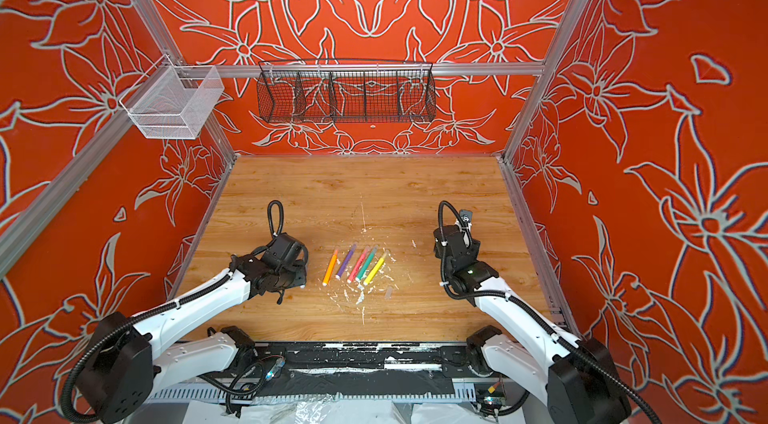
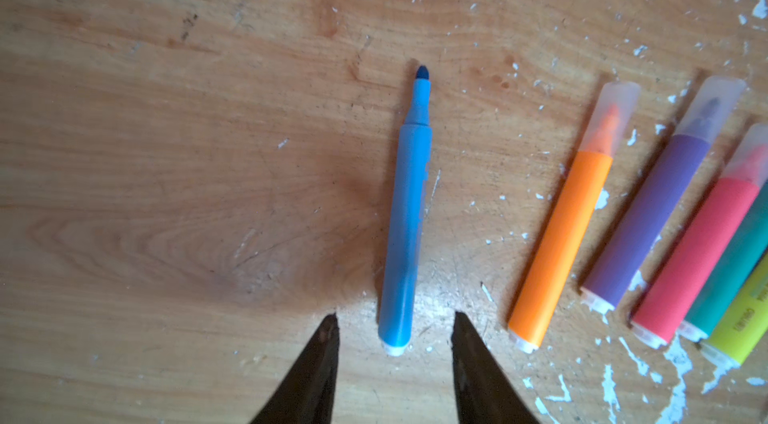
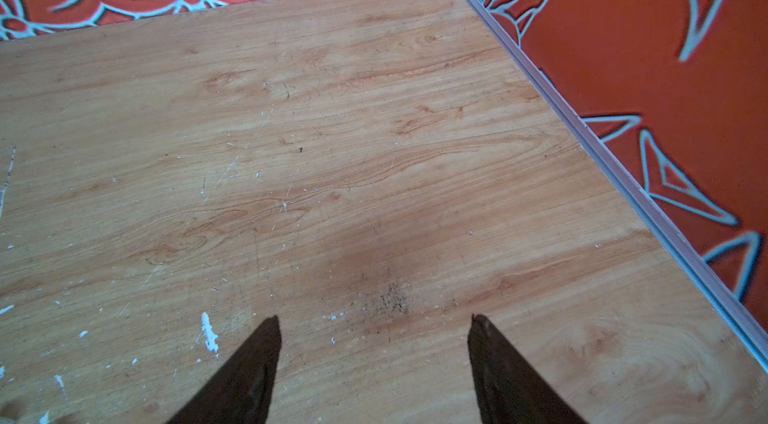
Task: Insert the pens into the pen caps
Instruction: 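Release the orange marker and move the left gripper over the blue marker, then close the left gripper on the blue marker's end and lift it upright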
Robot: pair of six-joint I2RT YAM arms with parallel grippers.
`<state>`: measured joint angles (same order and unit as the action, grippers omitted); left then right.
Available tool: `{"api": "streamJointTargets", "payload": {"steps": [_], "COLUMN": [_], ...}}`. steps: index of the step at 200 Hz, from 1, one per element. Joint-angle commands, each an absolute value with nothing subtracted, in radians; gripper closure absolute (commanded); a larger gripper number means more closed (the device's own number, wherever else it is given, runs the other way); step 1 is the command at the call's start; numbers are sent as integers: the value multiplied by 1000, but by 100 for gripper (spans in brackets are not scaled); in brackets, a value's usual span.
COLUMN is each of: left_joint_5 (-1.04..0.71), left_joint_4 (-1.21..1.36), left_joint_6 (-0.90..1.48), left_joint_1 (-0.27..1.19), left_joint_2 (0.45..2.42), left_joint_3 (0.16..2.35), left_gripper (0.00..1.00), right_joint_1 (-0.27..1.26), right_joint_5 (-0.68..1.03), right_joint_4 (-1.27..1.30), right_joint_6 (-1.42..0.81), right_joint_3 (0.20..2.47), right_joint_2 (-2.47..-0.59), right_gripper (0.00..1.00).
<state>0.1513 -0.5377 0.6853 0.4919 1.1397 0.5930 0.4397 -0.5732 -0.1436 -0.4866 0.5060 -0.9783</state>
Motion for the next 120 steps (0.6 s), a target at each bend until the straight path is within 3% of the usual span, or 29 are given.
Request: {"api": "streamJointTargets", "payload": {"steps": [1, 120], "left_joint_5": [130, 123], "left_joint_4": [-534, -545], "left_joint_6": [706, 671], "left_joint_1": [490, 489], "left_joint_2": [1181, 1450], "left_joint_3": [592, 719], "left_gripper": [58, 69], "right_joint_1": [436, 437], "right_joint_5": [-567, -565], "right_joint_4": [-137, -138], "right_joint_6": [-483, -482], "right_joint_3": [478, 473], "right_joint_2": [-941, -934], "right_gripper": [26, 26]}}
